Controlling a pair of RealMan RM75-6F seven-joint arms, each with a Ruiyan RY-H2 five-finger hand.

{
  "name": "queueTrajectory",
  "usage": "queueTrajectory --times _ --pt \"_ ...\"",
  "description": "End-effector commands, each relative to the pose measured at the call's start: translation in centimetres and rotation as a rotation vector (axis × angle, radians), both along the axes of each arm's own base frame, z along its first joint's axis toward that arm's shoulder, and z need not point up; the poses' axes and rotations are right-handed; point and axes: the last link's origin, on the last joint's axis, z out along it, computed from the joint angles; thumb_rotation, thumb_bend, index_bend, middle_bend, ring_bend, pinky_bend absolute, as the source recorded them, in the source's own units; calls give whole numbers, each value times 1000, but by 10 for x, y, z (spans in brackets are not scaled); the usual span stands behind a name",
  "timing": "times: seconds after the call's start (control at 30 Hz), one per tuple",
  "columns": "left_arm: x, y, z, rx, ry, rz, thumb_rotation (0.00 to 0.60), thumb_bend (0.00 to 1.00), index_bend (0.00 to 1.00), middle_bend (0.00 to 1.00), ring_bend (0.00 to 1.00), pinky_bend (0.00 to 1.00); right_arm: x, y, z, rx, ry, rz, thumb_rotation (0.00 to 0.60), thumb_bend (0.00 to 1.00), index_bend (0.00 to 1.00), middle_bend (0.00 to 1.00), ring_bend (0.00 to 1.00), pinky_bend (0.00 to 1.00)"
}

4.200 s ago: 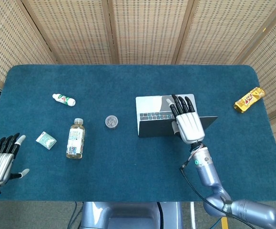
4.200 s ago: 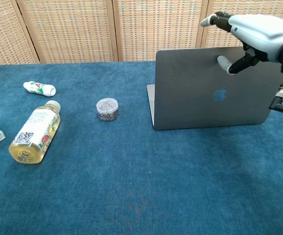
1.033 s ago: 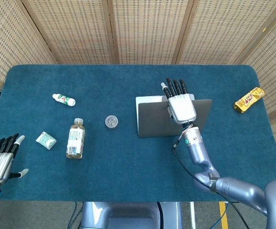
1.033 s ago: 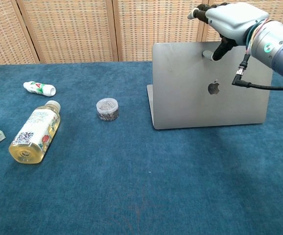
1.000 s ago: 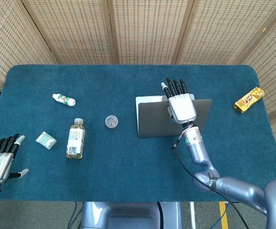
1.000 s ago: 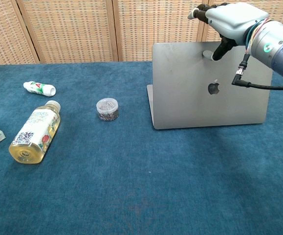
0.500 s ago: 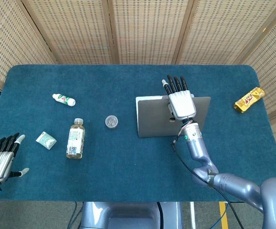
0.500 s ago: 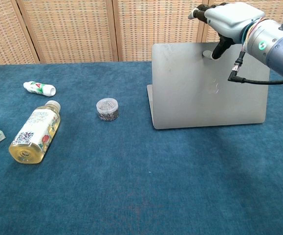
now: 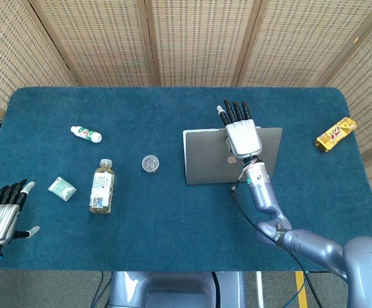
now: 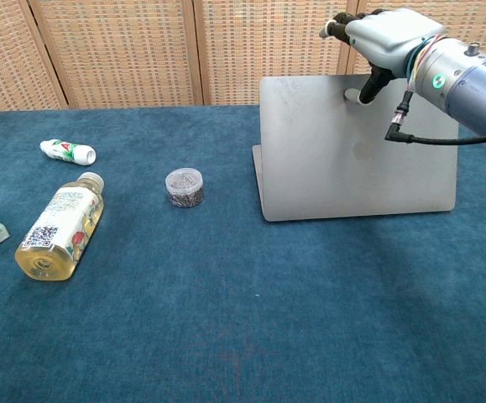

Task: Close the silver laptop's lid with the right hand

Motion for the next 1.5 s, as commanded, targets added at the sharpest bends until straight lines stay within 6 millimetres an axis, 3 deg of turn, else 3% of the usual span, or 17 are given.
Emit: queueTrajectory --times 0.03,0.83,1.2,1.5 --pt "0 0 0 -2 1 1 600 0 0 0 0 0 0 -1 -1 3 3 0 600 156 0 0 0 0" --pt "-4 2 -2 -6 3 17 600 0 0 0 0 0 -4 -19 -13 12 38 -20 600 156 0 0 0 0" --pt "-6 3 -3 -7 3 24 600 0 0 0 0 0 -4 -27 -13 -5 63 -13 600 53 0 0 0 0" --pt "-8 4 -6 -19 2 33 600 0 0 0 0 0 -8 -31 -18 -2 87 -20 600 25 0 0 0 0"
